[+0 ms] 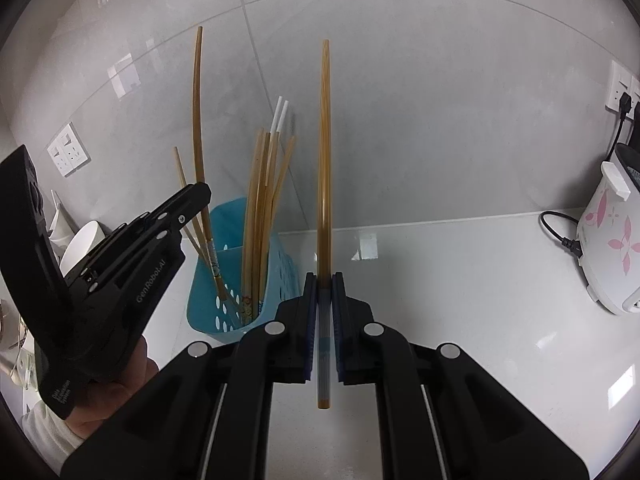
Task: Organize utensils
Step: 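Lift both held chopsticks and carry them up over the blue holder, then open the left tool over the holder while the right tool lowers its chopstick in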
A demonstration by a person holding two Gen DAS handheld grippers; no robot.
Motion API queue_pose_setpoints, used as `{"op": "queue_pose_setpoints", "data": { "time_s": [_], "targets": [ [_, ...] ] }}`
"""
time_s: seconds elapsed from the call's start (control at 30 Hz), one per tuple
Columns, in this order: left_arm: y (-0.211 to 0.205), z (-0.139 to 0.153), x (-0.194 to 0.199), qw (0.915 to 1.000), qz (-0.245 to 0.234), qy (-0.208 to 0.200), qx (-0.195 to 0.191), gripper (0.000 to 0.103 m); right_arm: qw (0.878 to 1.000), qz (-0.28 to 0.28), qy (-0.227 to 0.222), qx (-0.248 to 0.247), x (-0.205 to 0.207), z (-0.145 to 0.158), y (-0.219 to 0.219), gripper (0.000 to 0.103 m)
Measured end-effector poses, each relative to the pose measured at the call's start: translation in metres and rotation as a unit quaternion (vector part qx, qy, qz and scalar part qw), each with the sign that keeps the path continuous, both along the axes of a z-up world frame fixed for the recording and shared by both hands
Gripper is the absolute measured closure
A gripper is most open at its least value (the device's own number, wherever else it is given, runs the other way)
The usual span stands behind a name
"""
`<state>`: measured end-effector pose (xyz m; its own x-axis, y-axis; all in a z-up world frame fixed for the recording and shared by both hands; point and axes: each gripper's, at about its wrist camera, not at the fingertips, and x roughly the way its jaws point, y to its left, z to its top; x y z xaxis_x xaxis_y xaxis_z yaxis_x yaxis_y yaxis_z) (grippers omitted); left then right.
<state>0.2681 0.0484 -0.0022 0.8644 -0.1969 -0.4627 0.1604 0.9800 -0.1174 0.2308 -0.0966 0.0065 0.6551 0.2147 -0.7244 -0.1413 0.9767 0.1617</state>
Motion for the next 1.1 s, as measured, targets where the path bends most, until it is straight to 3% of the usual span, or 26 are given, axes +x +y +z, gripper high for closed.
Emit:
{"op": "queue_pose_setpoints", "data": {
  "time_s": [0.37, 0.67, 0.77, 0.83, 1.1],
  "targets": [
    [-0.007, -0.031, 0.008, 0.9993, -0.006, 0.025, 0.027, 0.097, 1.0, 0.003, 0.006, -0.002, 0.002, -0.006, 0.0, 0.096],
    [-0.006, -0.035, 0.006, 0.9981, -0.01, 0.047, 0.038, 0.092, 1.0, 0.004, 0.007, -0.001, 0.0, -0.007, 0.001, 0.096],
    [-0.003, -0.031, -0.002, 0.9975, -0.002, 0.057, 0.043, 0.077, 1.0, 0.006, 0.005, 0.0, 0.0, -0.006, 0.001, 0.096],
    [-0.001, -0.029, -0.005, 0.9967, 0.009, 0.067, 0.044, 0.056, 1.0, 0.008, 0.003, 0.0, 0.0, -0.005, 0.0, 0.096],
    [0.023, -0.021, -0.027, 0.9897, 0.042, 0.129, 0.045, 0.022, 1.0, 0.014, -0.011, 0.005, 0.002, 0.002, 0.006, 0.096]
  ]
}}
